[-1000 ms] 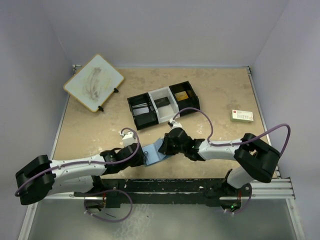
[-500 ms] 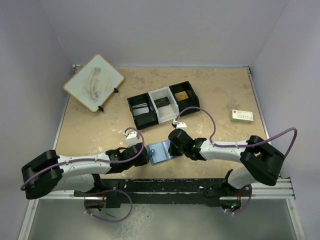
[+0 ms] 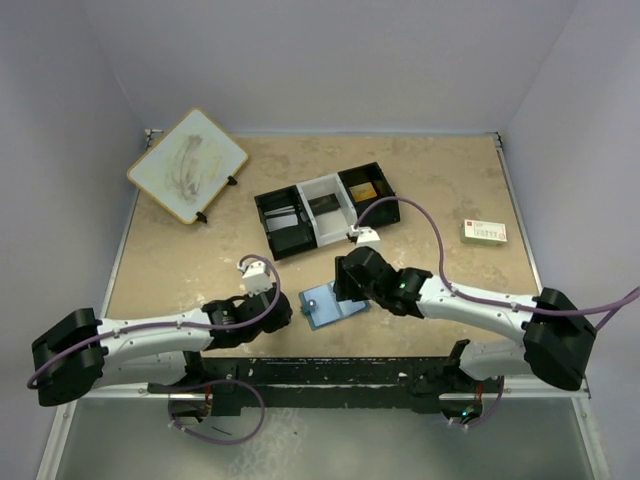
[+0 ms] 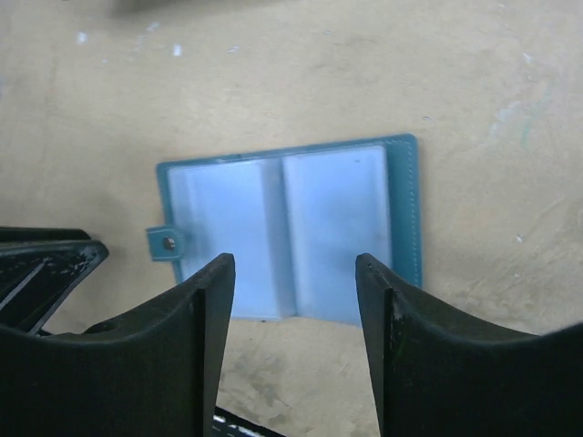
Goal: Take the credit cards out of the card holder
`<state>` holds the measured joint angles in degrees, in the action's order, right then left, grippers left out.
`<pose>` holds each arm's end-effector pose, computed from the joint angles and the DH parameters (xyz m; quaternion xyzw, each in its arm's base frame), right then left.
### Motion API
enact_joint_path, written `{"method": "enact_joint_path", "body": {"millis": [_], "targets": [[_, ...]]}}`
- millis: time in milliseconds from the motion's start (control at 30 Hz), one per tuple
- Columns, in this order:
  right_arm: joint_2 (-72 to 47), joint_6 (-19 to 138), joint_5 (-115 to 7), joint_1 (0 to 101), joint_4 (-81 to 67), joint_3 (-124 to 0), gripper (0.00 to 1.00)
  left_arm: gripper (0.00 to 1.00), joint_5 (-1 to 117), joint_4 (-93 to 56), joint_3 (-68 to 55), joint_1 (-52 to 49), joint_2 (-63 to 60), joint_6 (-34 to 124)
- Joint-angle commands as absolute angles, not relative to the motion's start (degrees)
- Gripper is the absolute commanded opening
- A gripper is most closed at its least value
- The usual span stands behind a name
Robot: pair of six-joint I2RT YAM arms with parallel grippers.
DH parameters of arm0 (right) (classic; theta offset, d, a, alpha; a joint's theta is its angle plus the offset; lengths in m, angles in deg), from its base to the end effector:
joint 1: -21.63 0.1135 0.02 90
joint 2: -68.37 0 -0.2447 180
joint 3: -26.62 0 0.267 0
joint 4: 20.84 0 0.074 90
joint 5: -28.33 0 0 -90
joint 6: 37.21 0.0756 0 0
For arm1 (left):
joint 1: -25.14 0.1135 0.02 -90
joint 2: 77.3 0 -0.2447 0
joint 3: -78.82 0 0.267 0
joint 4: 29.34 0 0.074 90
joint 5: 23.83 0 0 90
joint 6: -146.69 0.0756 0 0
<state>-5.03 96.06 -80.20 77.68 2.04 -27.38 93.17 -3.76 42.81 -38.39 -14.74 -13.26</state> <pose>0.1929 0.2435 0.1613 -0.0357 0.9042 0.2090 0.3707 0.1345 -0.1931 0.0997 -0.1271 0.9141 -0.2027 0.3275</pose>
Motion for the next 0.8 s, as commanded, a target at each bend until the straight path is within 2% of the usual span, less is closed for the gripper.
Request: {"method": "enact_joint_path", "body": {"millis": [0,133,367,767], "targets": [[-5.2,91.5,-80.0,81.1,0.6,-30.7,0.6,0.25,99.6,1.7,41.9,-38.7,-19.2,-16.0],[-9.3,91.9,-81.6,84.4,0.9,-33.6,0.69,0.25,102.2,6.0,41.2,-38.7,-22.9,-17.2],[-20.9,90.6,-80.9,86.0,1.2,-37.2,0.76,0.26,104.0,10.7,40.2,-38.7,-27.3,-17.9],[-27.2,89.4,-81.0,88.2,2.8,-40.6,0.78,0.26,104.0,11.0,40.3,-38.7,-27.5,-18.0]]}}
